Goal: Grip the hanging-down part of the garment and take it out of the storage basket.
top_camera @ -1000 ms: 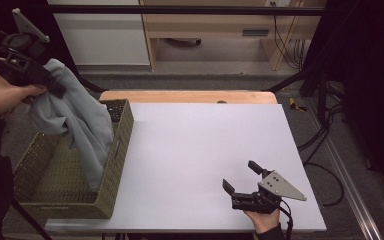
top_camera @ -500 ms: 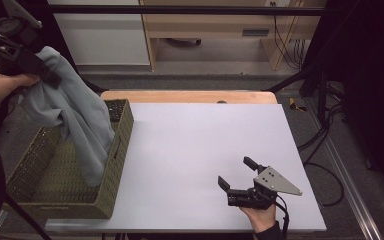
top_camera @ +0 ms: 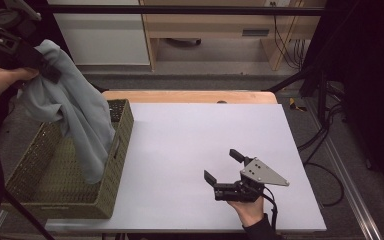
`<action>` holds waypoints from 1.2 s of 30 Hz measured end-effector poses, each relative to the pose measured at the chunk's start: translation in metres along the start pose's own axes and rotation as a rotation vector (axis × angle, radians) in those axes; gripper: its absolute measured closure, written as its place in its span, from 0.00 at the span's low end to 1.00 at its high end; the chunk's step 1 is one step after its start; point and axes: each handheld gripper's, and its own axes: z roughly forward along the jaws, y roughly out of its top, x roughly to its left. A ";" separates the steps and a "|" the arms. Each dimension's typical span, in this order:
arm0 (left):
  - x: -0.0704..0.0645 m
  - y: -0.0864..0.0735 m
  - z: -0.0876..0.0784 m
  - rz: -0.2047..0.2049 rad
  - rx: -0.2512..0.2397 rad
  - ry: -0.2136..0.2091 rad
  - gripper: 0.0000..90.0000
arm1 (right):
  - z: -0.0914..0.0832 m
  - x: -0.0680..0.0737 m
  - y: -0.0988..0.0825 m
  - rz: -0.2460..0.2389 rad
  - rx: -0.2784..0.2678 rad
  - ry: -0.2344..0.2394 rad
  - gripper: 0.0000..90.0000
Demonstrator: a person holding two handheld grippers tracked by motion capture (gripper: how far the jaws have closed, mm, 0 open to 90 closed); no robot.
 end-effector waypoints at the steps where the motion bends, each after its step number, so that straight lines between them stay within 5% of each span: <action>1: 0.000 0.000 -0.001 -0.001 -0.002 0.001 0.86 | 0.003 0.001 0.002 -0.002 -0.001 0.007 0.00; 10: 0.001 0.002 -0.006 0.001 -0.006 0.007 0.86 | 0.034 0.022 0.014 -0.007 -0.018 0.086 0.00; 19: 0.001 0.003 -0.009 0.007 -0.014 0.004 0.86 | 0.086 0.056 0.023 -0.009 0.001 0.189 0.00; 36: 0.000 0.005 0.003 0.007 0.018 0.009 0.86 | 0.135 0.075 0.028 0.027 -0.003 0.222 0.01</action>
